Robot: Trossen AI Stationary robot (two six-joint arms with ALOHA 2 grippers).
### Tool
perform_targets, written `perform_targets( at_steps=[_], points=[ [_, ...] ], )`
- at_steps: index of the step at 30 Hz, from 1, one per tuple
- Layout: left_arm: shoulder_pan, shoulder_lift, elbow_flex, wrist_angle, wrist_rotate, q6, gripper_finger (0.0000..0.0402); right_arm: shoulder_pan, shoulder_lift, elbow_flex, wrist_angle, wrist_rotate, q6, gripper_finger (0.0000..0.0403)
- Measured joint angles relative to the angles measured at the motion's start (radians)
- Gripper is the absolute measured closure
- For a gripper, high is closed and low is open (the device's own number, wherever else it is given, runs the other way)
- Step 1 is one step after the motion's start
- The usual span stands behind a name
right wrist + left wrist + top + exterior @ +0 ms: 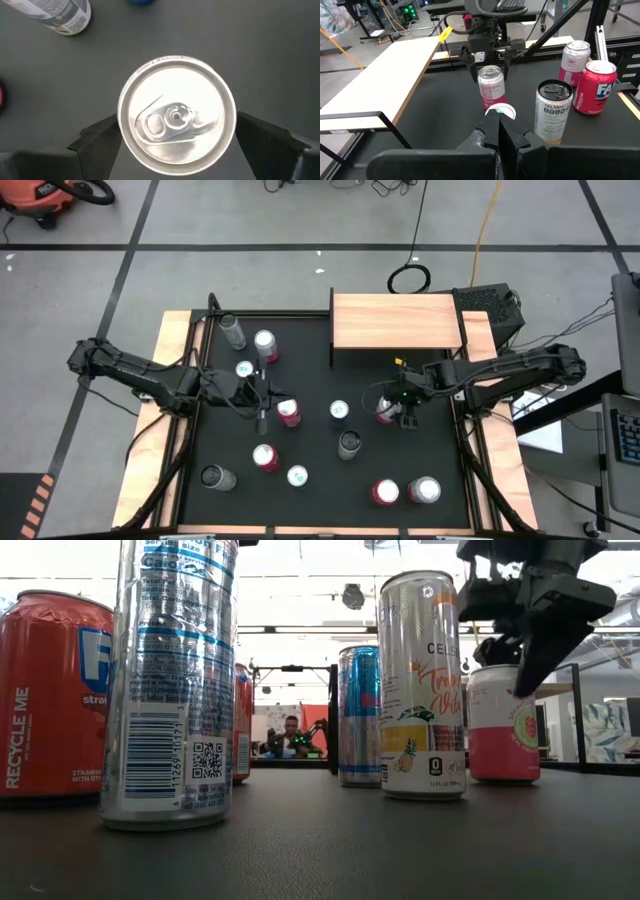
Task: Place canned beverage on shelf
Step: Put the middle pink white soda can on the shelf
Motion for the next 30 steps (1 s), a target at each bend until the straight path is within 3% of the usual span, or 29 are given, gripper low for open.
perform_targets(
  at_steps=[30],
  points=[
    [0.000,0.000,0.000,0.000,0.000,0.000,0.0402,0.000,0.007,-0.016,0.077,-0.019,-0.044,0.0051]
  ],
)
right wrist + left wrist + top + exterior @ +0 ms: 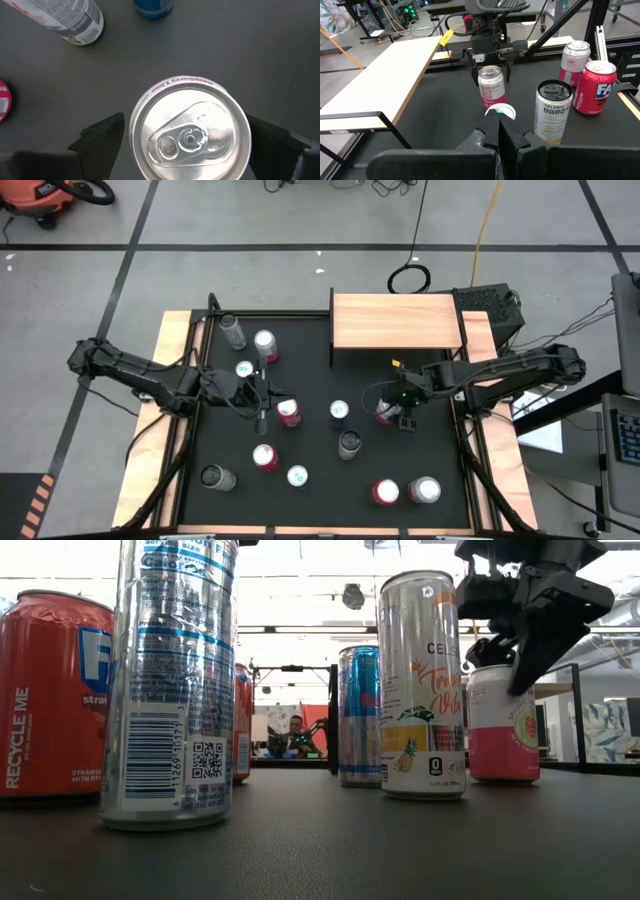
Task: Place canned beverage on shelf
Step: Put the middle pink white soda can on the shelf
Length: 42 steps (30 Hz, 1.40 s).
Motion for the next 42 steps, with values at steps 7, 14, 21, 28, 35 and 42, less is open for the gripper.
perform_targets(
  at_steps=[7,14,21,28,35,42],
  points=[
    [0.000,0.000,0.000,0.000,0.000,0.001,0.0401,0.000,0.021,0.000,-0.006,0.000,0.000,0.0051],
    [0.000,0.000,-0.004,0.004,0.000,0.001,0.0402,0.000,0.019,0.000,-0.009,0.001,-0.008,0.0103],
    [0.000,0.010,-0.009,0.008,0.000,0.001,0.0402,0.000,0.018,0.002,-0.009,0.001,-0.025,0.0141],
    [0.008,0.054,-0.010,0.026,0.001,0.017,0.0402,0.000,0.020,0.079,-0.050,-0.004,0.042,0.0128],
    [0.008,0.107,-0.010,0.066,0.001,0.027,0.0402,0.000,0.020,0.235,-0.146,-0.002,0.125,0.0131],
    [0.008,0.132,-0.010,0.069,0.001,0.020,0.0402,0.000,0.020,0.397,-0.225,0.014,0.168,0.0132]
  ],
)
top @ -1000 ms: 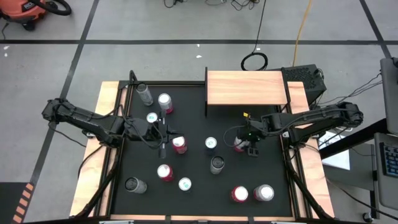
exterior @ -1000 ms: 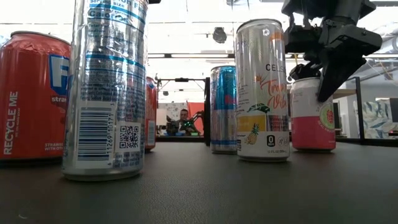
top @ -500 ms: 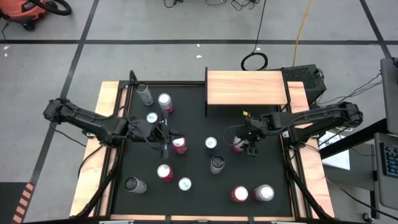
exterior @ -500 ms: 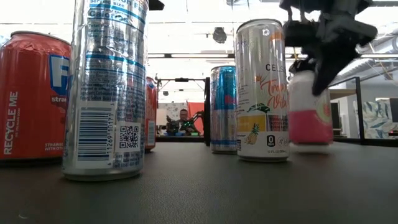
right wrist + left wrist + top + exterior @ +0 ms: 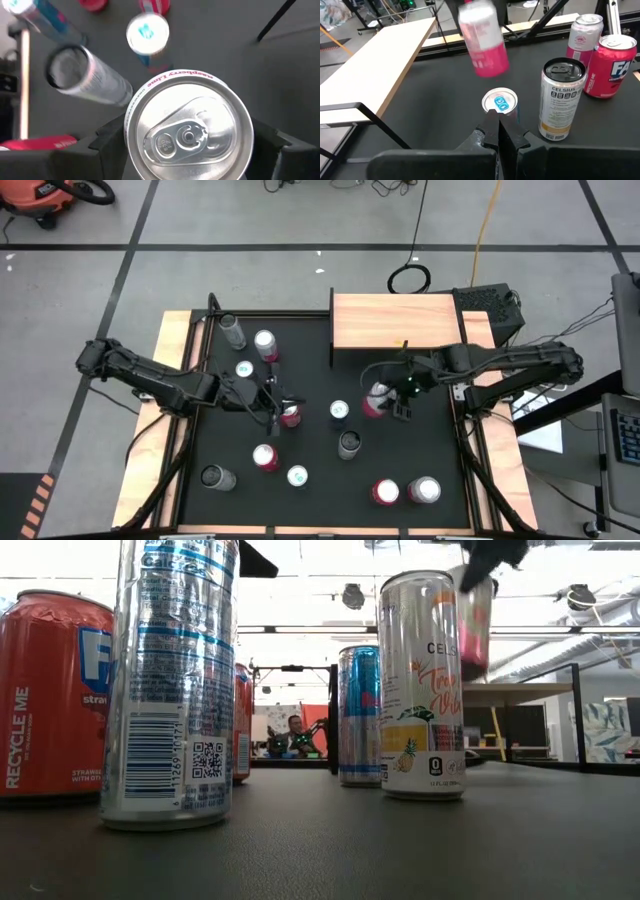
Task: Place canned beverage on shelf
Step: Put the middle pink white soda can on the shelf
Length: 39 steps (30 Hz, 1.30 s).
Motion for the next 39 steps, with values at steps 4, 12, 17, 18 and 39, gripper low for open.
perform_targets(
  at_steps=[4,12,17,18,39],
  points=[
    [-0.001,0.000,0.000,0.002,0.000,-0.001,0.0402,-0.002,0.000,0.091,-0.064,0.053,0.000,0.0132],
    [-0.001,0.000,0.000,0.002,0.000,-0.002,0.0402,-0.037,0.023,0.238,-0.133,0.095,-0.063,0.0131],
    [-0.001,-0.001,0.000,0.002,0.002,-0.002,0.0402,-0.088,0.080,0.332,-0.173,0.093,-0.165,0.0131],
    [-0.001,-0.001,0.000,0.001,0.002,-0.001,0.0402,-0.100,0.095,0.353,-0.188,0.093,-0.183,0.0131],
    [0.000,-0.001,0.000,-0.007,0.000,-0.021,0.0402,-0.443,0.387,0.796,-0.442,0.092,-0.546,0.0131]
  ],
)
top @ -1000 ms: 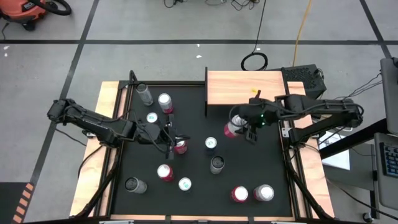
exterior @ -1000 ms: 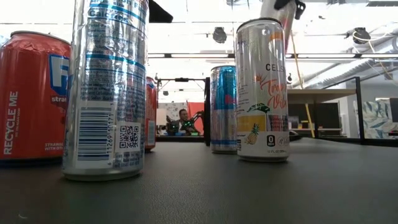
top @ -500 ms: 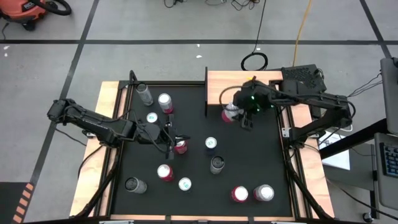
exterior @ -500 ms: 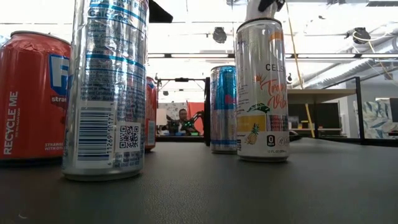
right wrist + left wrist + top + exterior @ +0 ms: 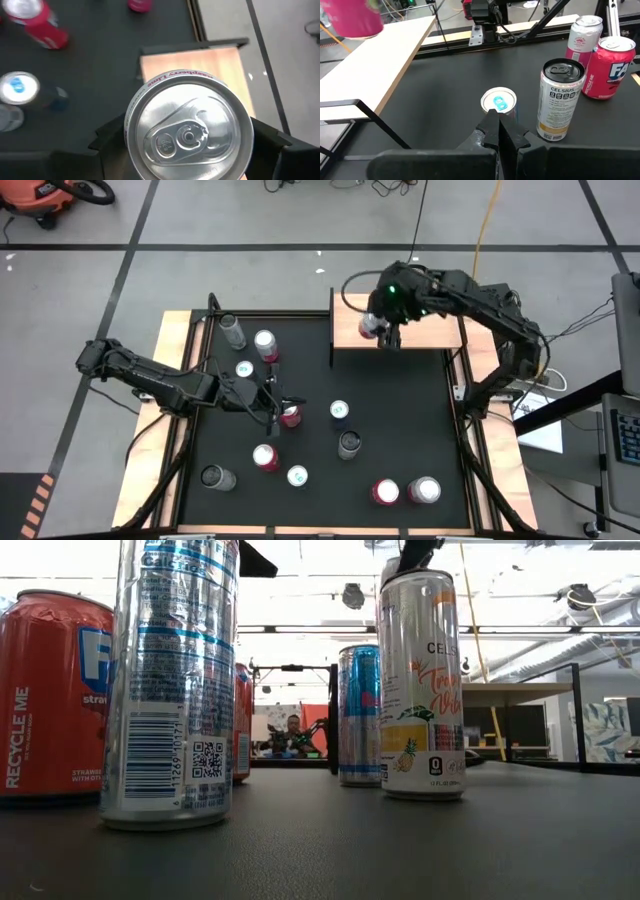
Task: Place canned beverage on shelf
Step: Put the middle pink white soda can on the shelf
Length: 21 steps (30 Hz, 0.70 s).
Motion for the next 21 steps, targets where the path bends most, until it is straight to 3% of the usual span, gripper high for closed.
perform_targets(
  at_steps=[10,21],
  points=[
    [0.021,0.000,0.000,-0.021,0.000,0.027,0.0402,-0.141,0.139,0.144,-0.119,-0.004,-0.118,0.0131],
    [0.091,0.000,0.000,-0.022,0.000,0.028,0.0402,-0.284,0.195,0.195,-0.088,-0.082,-0.223,0.0131]
  ],
)
